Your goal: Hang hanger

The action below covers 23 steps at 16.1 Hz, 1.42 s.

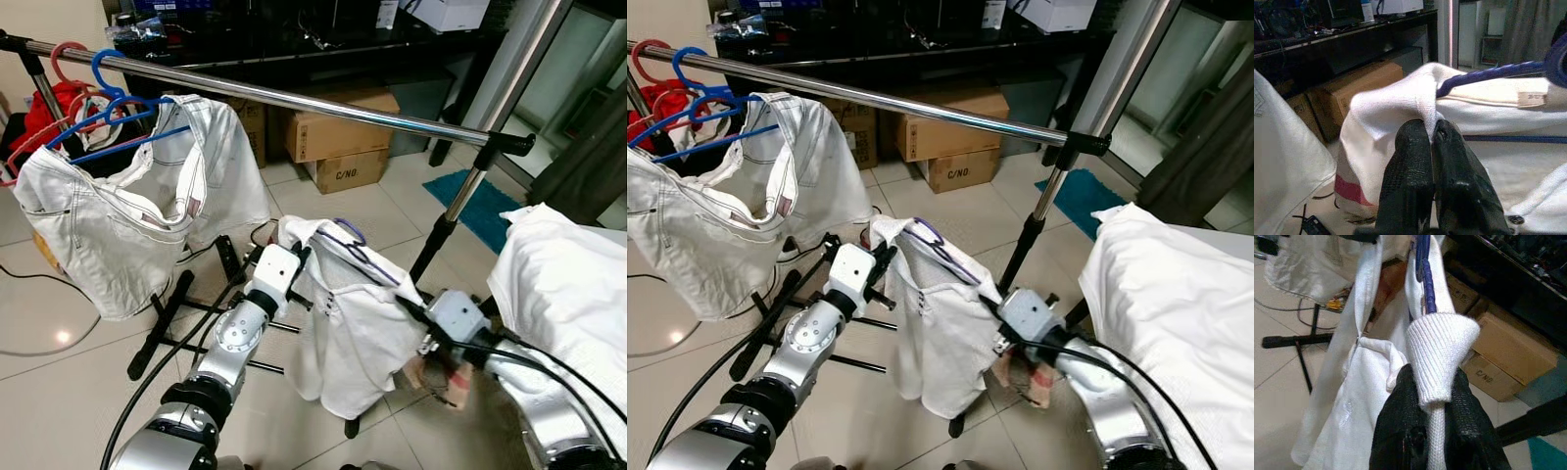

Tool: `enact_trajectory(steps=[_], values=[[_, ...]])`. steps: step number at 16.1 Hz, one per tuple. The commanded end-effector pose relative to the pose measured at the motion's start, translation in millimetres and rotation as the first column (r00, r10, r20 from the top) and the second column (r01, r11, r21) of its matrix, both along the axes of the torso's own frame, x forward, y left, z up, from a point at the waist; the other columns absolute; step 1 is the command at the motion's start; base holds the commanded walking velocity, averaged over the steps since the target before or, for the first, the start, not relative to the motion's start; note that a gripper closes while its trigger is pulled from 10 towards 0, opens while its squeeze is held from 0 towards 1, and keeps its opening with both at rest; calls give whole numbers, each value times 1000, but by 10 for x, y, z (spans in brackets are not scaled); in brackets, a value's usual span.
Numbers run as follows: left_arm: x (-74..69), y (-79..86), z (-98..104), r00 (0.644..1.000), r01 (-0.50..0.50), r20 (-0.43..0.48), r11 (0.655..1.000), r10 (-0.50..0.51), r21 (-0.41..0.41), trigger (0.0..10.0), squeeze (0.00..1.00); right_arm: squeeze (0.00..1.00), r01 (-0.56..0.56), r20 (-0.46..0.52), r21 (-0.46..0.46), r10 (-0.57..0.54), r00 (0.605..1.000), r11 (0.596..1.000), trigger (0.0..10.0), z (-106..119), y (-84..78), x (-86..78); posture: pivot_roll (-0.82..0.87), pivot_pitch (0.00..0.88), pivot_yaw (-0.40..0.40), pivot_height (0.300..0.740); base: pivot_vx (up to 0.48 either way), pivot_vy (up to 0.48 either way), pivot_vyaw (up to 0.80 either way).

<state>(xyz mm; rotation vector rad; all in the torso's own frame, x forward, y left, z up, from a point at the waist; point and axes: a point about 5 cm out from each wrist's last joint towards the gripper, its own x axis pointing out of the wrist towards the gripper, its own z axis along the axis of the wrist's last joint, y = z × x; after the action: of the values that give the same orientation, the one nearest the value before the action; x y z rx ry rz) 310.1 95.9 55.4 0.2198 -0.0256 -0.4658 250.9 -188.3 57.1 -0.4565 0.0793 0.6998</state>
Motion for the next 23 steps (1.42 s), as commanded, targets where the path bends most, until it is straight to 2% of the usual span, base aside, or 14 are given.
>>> enact_trajectory(steps=[1, 3, 6, 7, 9, 10, 12, 13, 15, 17, 18, 19, 22, 23], values=[[16, 7, 40, 1000, -6, 19, 1000, 6, -16, 0, 0, 0, -9, 5, 5, 9, 1000, 1000, 0, 46, -101, -27, 45, 13, -46, 740, 0, 0, 0], [23, 72, 32, 999, -31, 9, 999, 32, -24, 0, 0, 0, -70, -19, -29, 70, 997, 997, 0, 56, -193, -106, 42, 18, -41, 740, 0, 0, 0], [17, 78, 23, 1000, -31, 6, 999, 31, -22, 0, 0, 0, -164, -34, -127, 161, 986, 978, 0, 29, -249, -204, 41, 17, -36, 740, 0, 0, 0], [16, 75, 23, 1000, -29, 7, 999, 30, -22, 0, 0, 0, -169, -32, -130, 166, 986, 977, 0, 32, -255, -208, 41, 17, -36, 740, 0, 0, 0], [15, 75, 24, 1000, -27, 7, 999, 27, -21, 0, 0, 0, -155, -24, -138, 153, 988, 978, 0, 52, -309, -190, 44, 15, -36, 740, 0, 0, 0], [14, 108, 13, 999, -32, 2, 999, 32, -15, 0, 0, 0, -120, -19, -149, 118, 993, 982, 0, 79, -408, -148, 44, 15, -36, 740, 0, 0, 0], [-5, 158, -17, 999, -38, -9, 999, 38, -8, 0, 0, 0, -101, -14, -157, 100, 995, 982, 0, 109, -493, -125, 46, 15, -34, 740, 0, 0, 0], [-35, 208, -53, 999, -42, -19, 999, 42, 2, 0, 0, 0, -84, -7, -182, 84, 996, 980, 0, 167, -609, -97, 50, 19, -33, 740, 0, 0, 0], [-62, 245, -84, 999, -39, -29, 999, 39, 13, 0, 0, 0, -51, 18, -215, 56, 998, 975, 0, 250, -729, -42, 51, 21, -31, 740, 0, 0, 0], [-77, 251, -107, 999, -22, -41, 999, 23, 29, 0, 0, 0, -49, 44, -233, 61, 997, 971, 0, 348, -788, 19, 54, 21, -29, 740, 0, 0, 0], [-84, 237, -117, 999, -15, -45, 999, 17, 32, 0, 0, 0, -98, 32, -284, 112, 993, 954, 0, 334, -768, 4, 54, 20, -28, 740, 0, 0, 0], [-89, 214, -119, 999, -10, -45, 999, 12, 31, 0, 0, 0, -178, 0, -377, 192, 981, 909, 0, 277, -738, -47, 53, 20, -27, 740, 0, 0, 0], [-101, 171, -123, 999, 3, -47, 1000, -2, 26, 0, 0, 0, -353, -72, -471, 364, 929, 809, 0, 169, -611, -188, 51, 20, -23, 740, 0, 0, 0], [-107, 156, -130, 999, 13, -51, 1000, -12, 28, 0, 0, 0, -397, -85, -519, 416, 905, 757, 0, 161, -580, -201, 50, 22, -23, 740, 0, 0, 0]])
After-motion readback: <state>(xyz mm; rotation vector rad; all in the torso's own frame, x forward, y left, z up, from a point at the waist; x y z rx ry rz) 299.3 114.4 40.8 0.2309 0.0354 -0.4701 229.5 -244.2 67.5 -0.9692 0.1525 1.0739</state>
